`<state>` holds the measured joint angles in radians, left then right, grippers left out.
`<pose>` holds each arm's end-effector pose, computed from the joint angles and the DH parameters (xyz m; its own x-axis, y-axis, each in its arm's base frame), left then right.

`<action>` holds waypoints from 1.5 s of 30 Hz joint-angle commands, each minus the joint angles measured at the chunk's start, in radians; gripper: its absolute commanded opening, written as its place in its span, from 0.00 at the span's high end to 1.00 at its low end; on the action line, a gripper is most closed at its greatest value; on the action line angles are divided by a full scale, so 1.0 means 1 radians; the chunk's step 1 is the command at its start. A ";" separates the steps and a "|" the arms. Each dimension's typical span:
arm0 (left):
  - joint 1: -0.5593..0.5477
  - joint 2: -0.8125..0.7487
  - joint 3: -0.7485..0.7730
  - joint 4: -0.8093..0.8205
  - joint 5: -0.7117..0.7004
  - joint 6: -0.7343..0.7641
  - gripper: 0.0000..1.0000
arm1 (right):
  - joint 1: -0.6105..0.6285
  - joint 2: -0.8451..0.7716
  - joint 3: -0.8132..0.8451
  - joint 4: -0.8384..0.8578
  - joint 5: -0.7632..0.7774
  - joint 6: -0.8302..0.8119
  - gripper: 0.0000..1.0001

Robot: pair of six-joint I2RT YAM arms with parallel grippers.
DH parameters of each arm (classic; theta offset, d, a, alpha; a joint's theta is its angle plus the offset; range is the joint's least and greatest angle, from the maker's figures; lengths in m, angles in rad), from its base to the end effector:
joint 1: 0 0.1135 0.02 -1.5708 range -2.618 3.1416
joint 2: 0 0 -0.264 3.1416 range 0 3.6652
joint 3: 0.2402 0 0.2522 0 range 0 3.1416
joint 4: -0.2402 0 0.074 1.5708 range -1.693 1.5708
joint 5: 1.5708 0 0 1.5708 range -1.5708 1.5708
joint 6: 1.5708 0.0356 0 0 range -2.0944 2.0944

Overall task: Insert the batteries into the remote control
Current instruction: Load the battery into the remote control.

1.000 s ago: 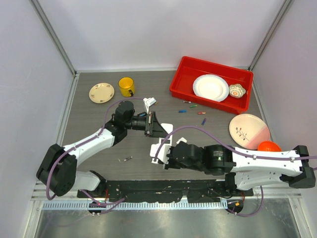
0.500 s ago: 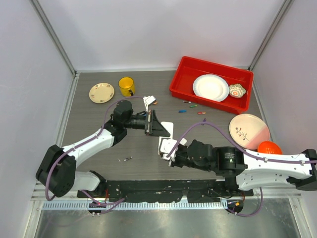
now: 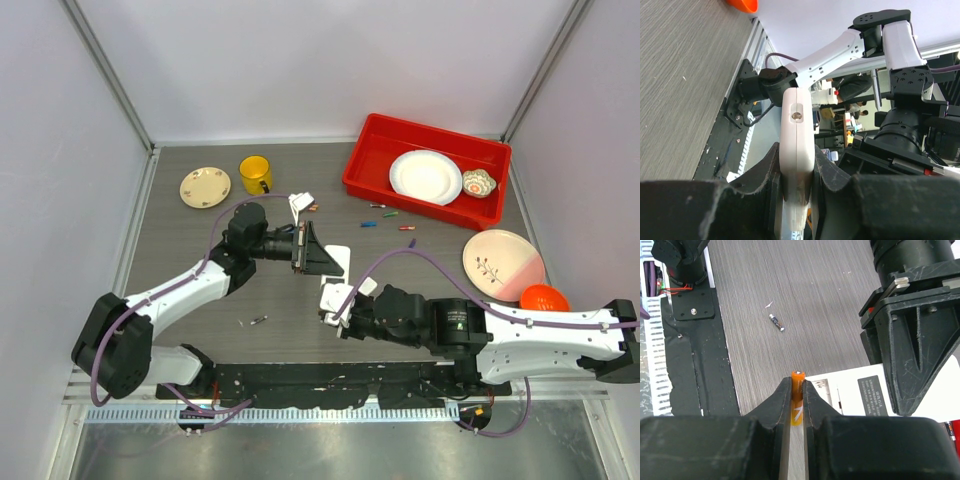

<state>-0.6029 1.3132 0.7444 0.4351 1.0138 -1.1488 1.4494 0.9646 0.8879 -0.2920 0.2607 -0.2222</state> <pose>0.2163 -0.1856 0.2750 -0.9506 0.0689 -0.3027 0.3064 0.0519 -0.9505 0.0357 0.2168 0.3324 0.1624 -0.4273 -0.8894 -0.9167 0.2681 -0.2962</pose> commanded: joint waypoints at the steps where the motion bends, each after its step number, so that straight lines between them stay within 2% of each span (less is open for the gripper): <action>1: -0.011 -0.031 -0.010 0.060 0.032 -0.011 1.00 | 0.003 -0.017 0.014 0.086 0.032 -0.016 0.99; 21: -0.023 -0.045 -0.008 0.111 0.042 -0.028 1.00 | -0.007 -0.035 -0.038 0.105 0.037 0.006 0.99; 35: -0.024 -0.048 0.003 0.132 0.057 -0.035 1.00 | -0.006 -0.030 -0.024 -0.070 0.008 0.009 0.99; 45: -0.024 -0.048 0.007 0.145 0.054 -0.045 1.00 | -0.007 0.045 0.016 -0.165 -0.020 -0.019 0.99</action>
<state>-0.6258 1.3022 0.7303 0.4816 1.0420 -1.1416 1.4445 0.9718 0.8921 -0.3283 0.2699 -0.2340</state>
